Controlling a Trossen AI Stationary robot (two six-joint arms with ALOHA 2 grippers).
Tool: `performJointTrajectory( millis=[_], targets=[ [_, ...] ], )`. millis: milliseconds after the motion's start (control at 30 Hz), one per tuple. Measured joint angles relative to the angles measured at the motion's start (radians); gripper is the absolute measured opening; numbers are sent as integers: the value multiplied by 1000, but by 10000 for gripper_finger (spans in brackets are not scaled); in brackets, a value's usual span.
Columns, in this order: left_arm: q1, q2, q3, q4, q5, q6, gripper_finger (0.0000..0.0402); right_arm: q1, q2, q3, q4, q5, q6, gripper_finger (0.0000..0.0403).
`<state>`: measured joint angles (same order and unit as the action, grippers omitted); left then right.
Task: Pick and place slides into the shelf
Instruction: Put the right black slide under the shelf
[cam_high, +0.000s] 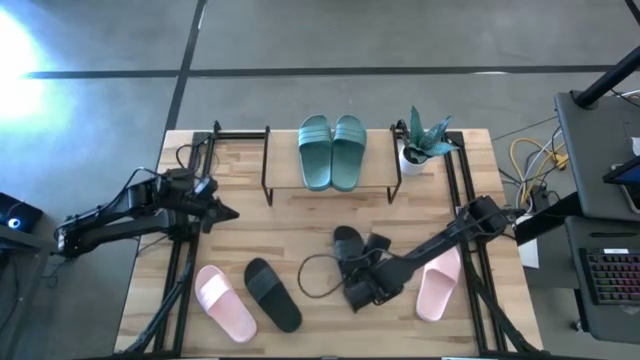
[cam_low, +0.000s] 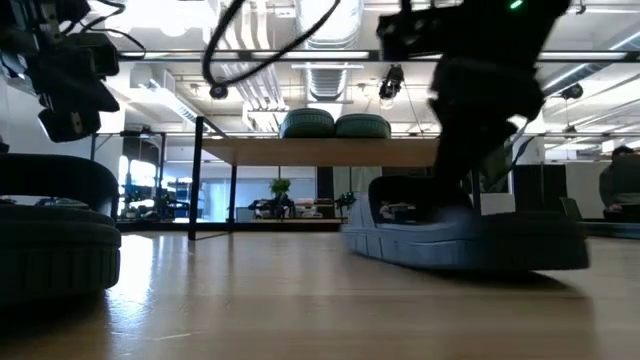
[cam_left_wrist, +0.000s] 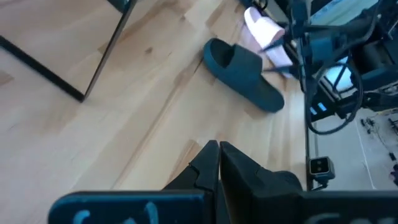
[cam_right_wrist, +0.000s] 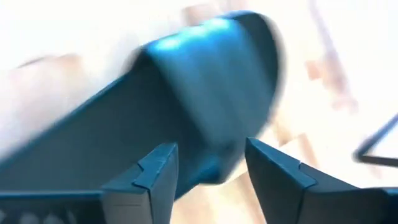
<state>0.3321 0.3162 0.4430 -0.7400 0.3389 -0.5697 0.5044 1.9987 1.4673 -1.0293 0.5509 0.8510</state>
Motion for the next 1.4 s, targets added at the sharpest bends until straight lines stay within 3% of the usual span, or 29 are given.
performJointTrajectory(
  millis=[300, 567, 733, 833, 967, 1200, 1400],
  targets=[
    [0, 38, -21, 20, 4, 0, 0, -105, 0, -52, -23, 38, -4, 113],
    [0, 26, -22, 26, 7, -1, 0, -144, 0, -113, -141, 49, 274, 18],
    [0, 22, -23, 25, 7, -4, 0, -136, 0, -125, -267, 55, 496, 13],
    [0, 23, -23, 28, 7, -19, 0, -111, -13, -121, -324, 34, 539, 13],
    [0, 20, -23, 33, 6, -27, 0, -88, -96, -121, -254, -82, 461, 13],
    [0, 28, -24, 54, 4, -28, 0, -109, -260, -171, 180, -452, 218, 13],
    [0, 37, -25, 84, 4, -28, 0, -160, -184, -201, 419, -601, 152, 13]
  ],
)
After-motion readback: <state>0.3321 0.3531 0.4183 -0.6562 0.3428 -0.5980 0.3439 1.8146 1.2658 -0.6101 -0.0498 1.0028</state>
